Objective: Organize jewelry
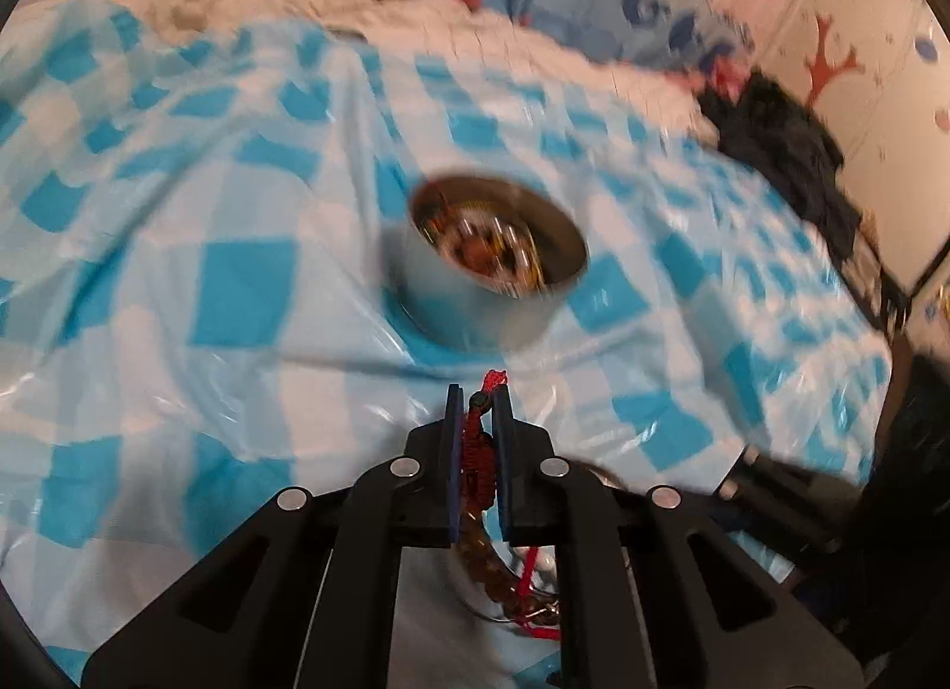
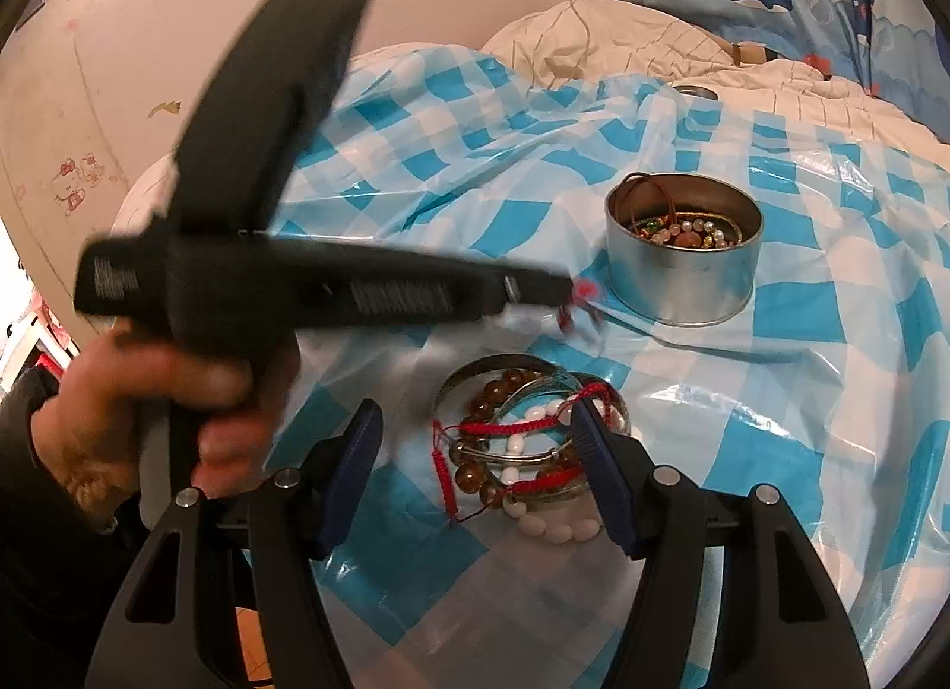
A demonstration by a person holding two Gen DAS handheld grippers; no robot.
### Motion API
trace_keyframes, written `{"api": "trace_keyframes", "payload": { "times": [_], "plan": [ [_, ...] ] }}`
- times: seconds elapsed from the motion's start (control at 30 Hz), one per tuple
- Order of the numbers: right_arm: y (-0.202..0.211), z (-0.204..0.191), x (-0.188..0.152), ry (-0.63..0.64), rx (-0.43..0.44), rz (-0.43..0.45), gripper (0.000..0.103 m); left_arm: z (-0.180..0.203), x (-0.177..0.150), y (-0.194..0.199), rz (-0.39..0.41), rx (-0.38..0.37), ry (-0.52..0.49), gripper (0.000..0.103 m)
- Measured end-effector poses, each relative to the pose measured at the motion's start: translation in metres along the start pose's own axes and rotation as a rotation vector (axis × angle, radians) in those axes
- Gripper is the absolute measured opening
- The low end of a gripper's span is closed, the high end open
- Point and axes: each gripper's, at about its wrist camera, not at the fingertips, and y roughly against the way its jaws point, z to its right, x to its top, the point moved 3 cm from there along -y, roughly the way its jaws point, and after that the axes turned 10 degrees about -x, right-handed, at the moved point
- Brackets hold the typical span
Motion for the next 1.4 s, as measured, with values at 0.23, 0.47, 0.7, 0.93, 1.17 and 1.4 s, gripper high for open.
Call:
{"api": "trace_keyframes", "payload": {
  "times": [0.23, 0.47, 0.7, 0.93, 1.17, 1.4],
  "plan": [
    [-0.005, -0.014, -0.002, 0.032, 0.051, -0.006, 0.064, -0.007, 0.014, 0.029, 0.113, -0.041, 0.04, 0.008],
    [-0.008, -0.029, -0.004, 0.124, 0.0, 0.015, 0.055, -0.009, 0.012, 0.03, 0.11, -0.042, 0.046, 0.008],
    [-0.014, -0.03, -0.009, 0.164, -0.041, -0.011, 0.04, -0.01, 0.01, 0.031, 0.113, -0.041, 0.048, 0.008],
    [-0.016, -0.024, -0.006, 0.155, -0.071, -0.004, 0.008, -0.011, 0.01, 0.031, 0.112, -0.041, 0.049, 0.008],
    [-0.014, -0.013, -0.001, 0.061, 0.021, -0.01, 0.007, -0.013, 0.008, 0.031, 0.116, -0.039, 0.054, 0.008],
    [0.001, 0.013, 0.01, -0.096, 0.059, 0.043, 0.003, -0.013, 0.009, 0.031, 0.117, -0.039, 0.055, 0.008]
  ]
}}
